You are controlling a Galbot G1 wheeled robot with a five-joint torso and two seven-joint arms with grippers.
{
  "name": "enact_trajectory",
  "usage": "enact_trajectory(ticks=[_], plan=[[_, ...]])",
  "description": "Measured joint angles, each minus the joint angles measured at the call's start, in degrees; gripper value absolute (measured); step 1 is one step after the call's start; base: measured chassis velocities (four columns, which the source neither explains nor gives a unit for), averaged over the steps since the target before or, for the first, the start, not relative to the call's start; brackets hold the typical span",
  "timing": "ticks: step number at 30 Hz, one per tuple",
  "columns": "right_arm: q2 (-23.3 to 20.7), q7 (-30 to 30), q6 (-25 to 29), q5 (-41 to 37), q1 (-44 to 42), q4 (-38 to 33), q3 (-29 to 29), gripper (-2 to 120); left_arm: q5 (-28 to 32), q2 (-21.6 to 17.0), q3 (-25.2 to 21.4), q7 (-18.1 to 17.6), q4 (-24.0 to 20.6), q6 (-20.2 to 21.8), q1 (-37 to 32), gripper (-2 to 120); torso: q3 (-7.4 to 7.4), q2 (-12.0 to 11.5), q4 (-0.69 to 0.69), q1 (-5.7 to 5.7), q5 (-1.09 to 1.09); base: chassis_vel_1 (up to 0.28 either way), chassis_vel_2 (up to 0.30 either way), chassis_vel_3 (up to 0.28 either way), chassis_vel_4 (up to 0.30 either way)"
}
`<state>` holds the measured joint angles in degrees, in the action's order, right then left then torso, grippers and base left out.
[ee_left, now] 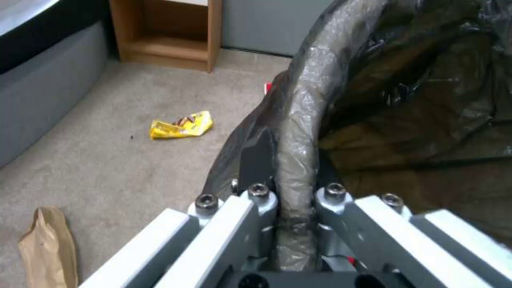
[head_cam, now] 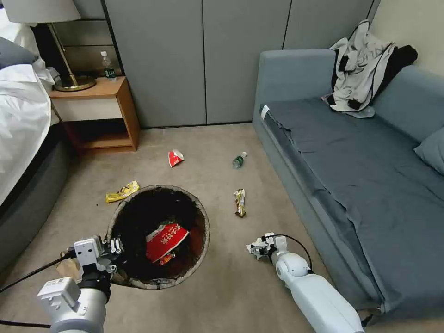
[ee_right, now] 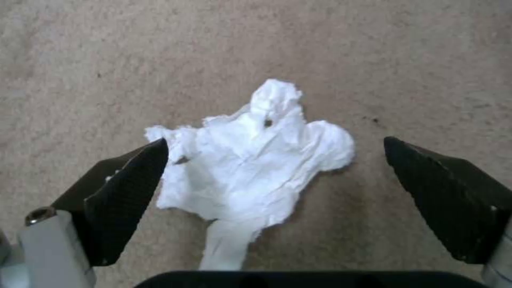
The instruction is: Pick up the trash bin, then pick up the garbage from the floor and place it into the trash bin.
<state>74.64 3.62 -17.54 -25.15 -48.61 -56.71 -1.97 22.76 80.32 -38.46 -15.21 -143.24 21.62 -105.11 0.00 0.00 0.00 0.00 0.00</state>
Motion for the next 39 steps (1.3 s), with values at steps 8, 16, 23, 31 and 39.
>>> enact_trajectory(ticks=[8, 16, 23, 31, 39], plan=[[1.00, -0.16, 0.60, 0.93, 0.15, 1.29, -0.33, 100, -0.03, 0.11, -0.01, -0.04, 0.00, 0.00, -0.07, 3, 0.00, 0.00, 0.00, 0.00, 0.00, 0.000, 0.000, 0.000, 0.000], [1.58, -0.57, 1.46, 2.18, 0.28, 2.96, -0.80, 100, -0.06, 0.18, -0.09, -0.04, 0.00, 0.00, -0.31, 3, 0.00, 0.00, 0.00, 0.00, 0.00, 0.000, 0.000, 0.000, 0.000], [2.21, -0.69, 1.77, 2.74, 0.35, 3.90, -1.24, 100, -0.13, 0.32, -0.03, -0.04, 0.00, 0.00, -0.42, 3, 0.00, 0.00, 0.00, 0.00, 0.00, 0.000, 0.000, 0.000, 0.000], [2.77, -1.09, 2.34, 3.73, 0.84, 5.47, -1.66, 100, -0.19, 0.33, -0.07, -0.04, 0.00, 0.00, -0.55, 3, 0.00, 0.00, 0.00, 0.00, 0.00, 0.000, 0.000, 0.000, 0.000], [3.27, -1.69, 2.39, 4.19, 0.92, 5.87, -2.31, 92, -0.19, 0.35, -0.07, -0.04, 0.00, -0.01, -0.58, 3, 0.00, 0.00, 0.00, 0.00, 0.00, 0.000, 0.000, 0.000, 0.000]])
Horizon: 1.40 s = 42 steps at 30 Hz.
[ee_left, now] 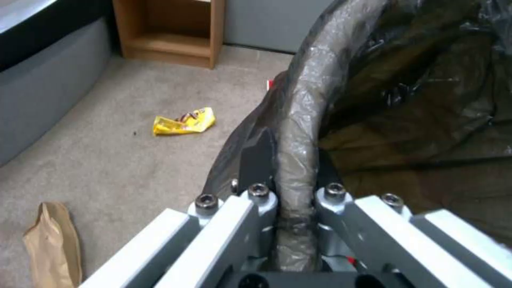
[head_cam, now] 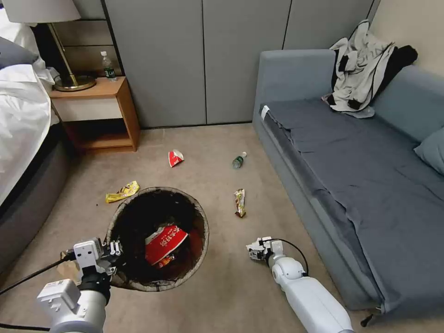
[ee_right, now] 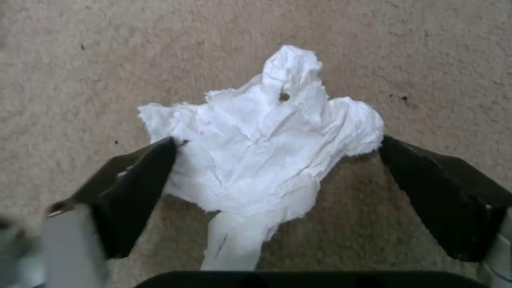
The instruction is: Pick up the trash bin, then pick up the garbage from the floor and place it into the trash bin.
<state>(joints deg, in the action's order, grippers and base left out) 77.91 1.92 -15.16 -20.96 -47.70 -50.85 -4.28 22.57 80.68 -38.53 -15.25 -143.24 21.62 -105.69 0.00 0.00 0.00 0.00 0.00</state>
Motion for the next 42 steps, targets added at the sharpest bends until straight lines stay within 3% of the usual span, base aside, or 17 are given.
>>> enact_trajectory(ticks=[4, 10, 24, 30, 34, 37, 38, 42], plan=[[0.05, -0.90, -0.06, 0.34, -0.03, 0.05, -0.29, 73, 0.00, 0.01, -0.02, 0.00, 0.00, 0.00, 0.02, 3, 0.00, 0.00, 0.01, 0.00, 0.01, 0.000, 0.000, 0.000, 0.000], [0.06, -1.11, -0.07, 0.40, -0.09, -0.01, -0.37, 56, 0.00, 0.07, -0.05, 0.00, 0.00, 0.00, 0.05, 3, 0.01, 0.00, 0.00, 0.00, 0.01, 0.000, 0.000, 0.000, 0.000], [-0.15, -0.89, 0.25, 1.04, -0.40, -0.09, -0.43, 1, 0.03, 0.38, 0.00, 0.05, 0.00, 0.00, 0.21, 3, 0.00, 0.00, -0.02, 0.00, -0.01, 0.000, 0.000, 0.000, 0.000], [-0.64, -0.27, 1.08, 1.68, -0.62, -0.66, -0.44, 0, 0.05, 0.34, -0.06, 0.05, 0.00, 0.00, 0.17, 3, 0.00, 0.00, -0.02, 0.00, -0.02, 0.000, 0.000, 0.000, 0.000], [-3.19, 0.36, 1.37, 1.39, -1.82, -6.31, -0.14, 0, 0.08, 0.26, -0.08, 0.06, 0.00, 0.00, 0.13, 3, 0.00, 0.00, 0.03, 0.00, 0.00, 0.000, 0.000, 0.000, 0.000], [-8.07, 0.34, 0.36, -1.48, -3.31, -16.25, 1.34, 0, 0.08, 0.24, -0.07, 0.02, 0.00, 0.00, 0.16, 3, 0.00, 0.00, 0.02, 0.00, 0.00, 0.000, 0.000, 0.000, 0.000], [-8.07, 0.34, 0.36, -1.48, -3.31, -16.25, 1.34, 0, 0.08, 0.24, -0.07, 0.02, 0.00, 0.00, 0.16, 3, 0.00, 0.00, 0.02, 0.00, 0.00, 0.000, 0.000, 0.000, 0.000], [-14.75, 0.01, -3.08, -7.33, -4.62, -30.98, 2.57, 0, 0.09, 0.18, 0.08, -0.08, 0.00, 0.07, 0.34, 3, 0.00, 0.00, 0.01, 0.00, -0.01, 0.000, 0.000, 0.000, 0.000]])
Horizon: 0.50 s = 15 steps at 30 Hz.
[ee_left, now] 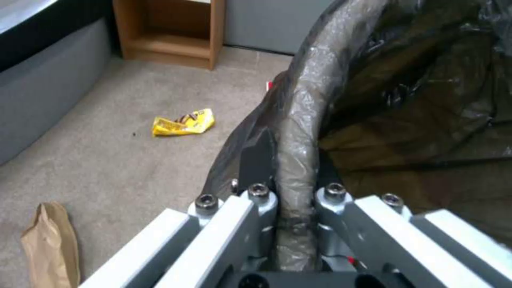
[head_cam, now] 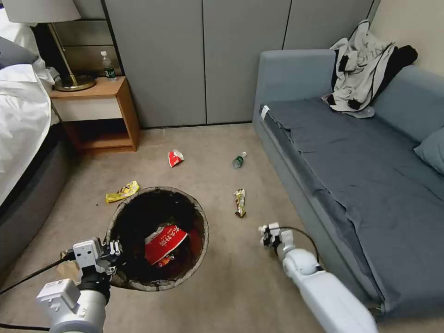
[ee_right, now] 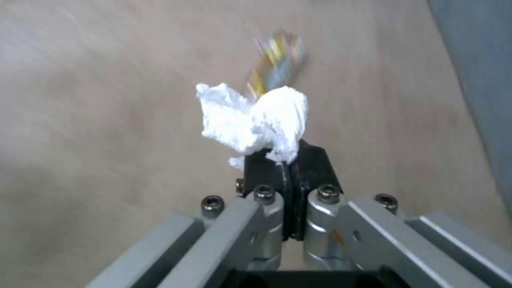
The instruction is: Pick up the trash bin, then pick up the garbage from the floor and place it into the trash bin.
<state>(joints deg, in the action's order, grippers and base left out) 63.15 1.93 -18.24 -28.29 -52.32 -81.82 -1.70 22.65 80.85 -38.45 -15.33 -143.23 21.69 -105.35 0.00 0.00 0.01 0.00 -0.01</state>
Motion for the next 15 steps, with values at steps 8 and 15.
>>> enact_trajectory(ticks=[8, 15], plan=[[-9.69, -2.38, -5.63, -7.58, -1.14, -20.86, -0.44, 0, 0.00, -0.14, 0.08, -0.16, 0.00, 0.30, 0.17, 3, 0.00, 0.00, 0.00, 0.00, 0.03, 0.000, 0.000, 0.000, 0.000], [-16.11, -5.76, -9.73, -13.97, 0.02, -35.51, -1.09, 0, 0.01, -0.16, 0.30, -0.20, -0.01, 0.51, 0.24, 3, 0.00, 0.00, 0.00, 0.00, 0.01, 0.000, 0.000, 0.000, 0.000]])
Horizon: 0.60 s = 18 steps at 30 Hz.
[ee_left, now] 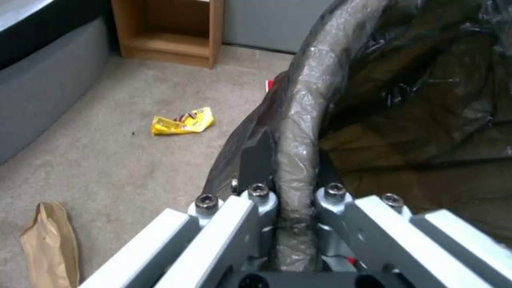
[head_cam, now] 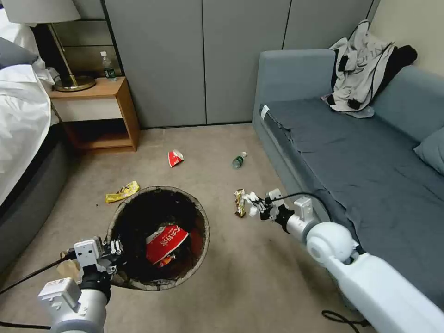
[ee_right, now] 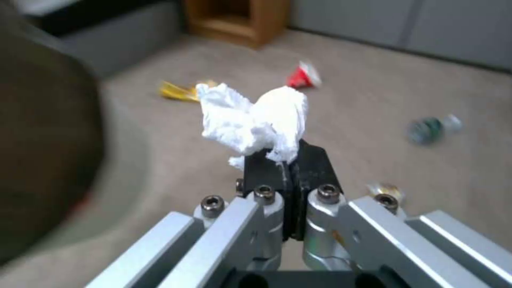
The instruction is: Pick up the trash bin, then pick up the garbage from the floor and place it into the trash bin.
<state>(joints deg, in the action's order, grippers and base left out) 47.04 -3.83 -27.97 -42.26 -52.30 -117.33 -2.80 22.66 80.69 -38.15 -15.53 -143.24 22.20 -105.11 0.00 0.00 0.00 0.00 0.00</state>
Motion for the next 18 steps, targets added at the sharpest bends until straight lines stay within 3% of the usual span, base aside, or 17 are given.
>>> enact_trajectory(ticks=[9, 18], plan=[[-4.72, -4.76, -2.85, -8.72, 3.51, -11.19, -0.84, 0, -0.04, -0.11, 0.05, -0.02, 0.00, 0.18, -0.04, 3, 0.00, 0.00, 0.00, 0.00, 0.00, 0.000, 0.000, 0.000, 0.000], [-6.04, -7.01, -3.63, -14.69, 6.69, -18.75, 0.18, 0, -0.21, -0.16, 0.32, -0.02, 0.00, 0.22, -0.01, 3, 0.00, 0.00, 0.00, 0.00, 0.00, 0.000, 0.000, 0.000, 0.000]])
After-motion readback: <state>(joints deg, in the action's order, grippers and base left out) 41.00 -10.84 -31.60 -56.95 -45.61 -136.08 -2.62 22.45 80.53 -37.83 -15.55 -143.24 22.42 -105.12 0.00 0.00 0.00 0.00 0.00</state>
